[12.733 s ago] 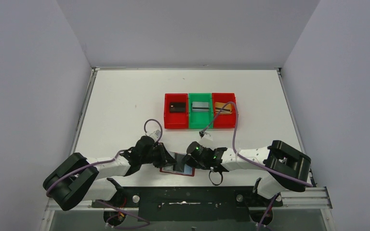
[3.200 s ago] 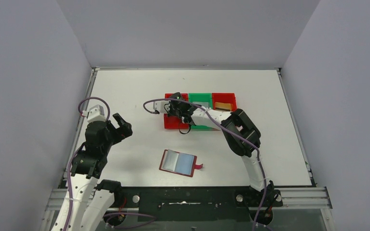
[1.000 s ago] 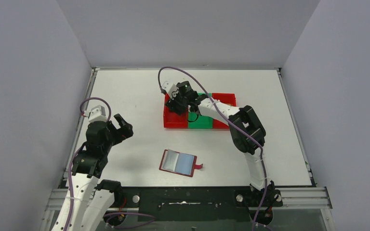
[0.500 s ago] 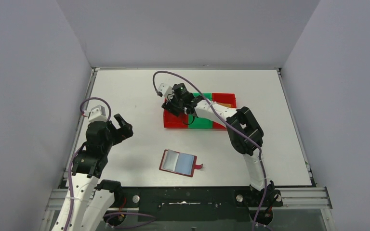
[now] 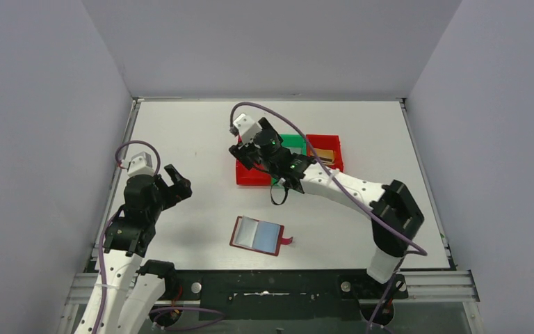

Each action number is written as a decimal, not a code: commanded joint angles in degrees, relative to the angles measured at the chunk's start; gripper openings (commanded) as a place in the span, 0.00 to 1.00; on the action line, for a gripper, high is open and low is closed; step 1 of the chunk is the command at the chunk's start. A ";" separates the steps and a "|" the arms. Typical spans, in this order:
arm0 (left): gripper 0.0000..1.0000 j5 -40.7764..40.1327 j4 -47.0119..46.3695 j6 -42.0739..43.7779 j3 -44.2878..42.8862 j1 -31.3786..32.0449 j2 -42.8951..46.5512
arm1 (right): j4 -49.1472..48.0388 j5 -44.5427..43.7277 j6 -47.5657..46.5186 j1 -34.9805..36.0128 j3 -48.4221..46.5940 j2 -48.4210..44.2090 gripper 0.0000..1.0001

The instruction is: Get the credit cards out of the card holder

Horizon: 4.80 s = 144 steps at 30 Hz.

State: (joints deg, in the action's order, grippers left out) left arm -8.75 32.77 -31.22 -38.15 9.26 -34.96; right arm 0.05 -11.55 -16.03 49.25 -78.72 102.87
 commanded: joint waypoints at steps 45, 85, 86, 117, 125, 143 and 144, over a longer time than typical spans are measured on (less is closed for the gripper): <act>0.91 2.33 -3.80 0.55 -0.36 -0.47 -1.69 | 41.11 -19.63 101.26 27.05 13.42 -2.07 0.82; 0.87 5.91 -5.09 0.99 0.27 -0.47 -3.21 | 31.47 -19.01 77.21 24.25 22.94 -6.12 0.52; 0.87 5.78 -5.10 1.01 0.27 -0.47 -3.24 | 30.87 -18.68 76.19 24.23 23.33 -6.63 0.52; 0.87 6.11 -5.35 1.21 0.27 -0.47 -3.41 | 43.67 -25.62 83.66 22.32 18.76 -16.76 0.86; 0.89 4.62 -4.48 0.87 -0.02 -0.47 -3.91 | 42.61 -27.98 92.36 18.48 29.71 -32.28 1.00; 0.94 -2.48 -2.93 -0.48 -3.05 -0.47 -3.91 | 47.32 -49.60 64.80 7.60 22.03 -49.88 0.98; 0.94 -2.60 -2.59 -0.93 -4.17 -0.47 -4.37 | 45.20 -48.65 61.00 6.01 21.19 -49.64 0.98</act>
State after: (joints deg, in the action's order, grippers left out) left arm -9.45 31.09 -31.09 -37.39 9.15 -39.09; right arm 50.68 -54.43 59.75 59.37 -53.12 53.54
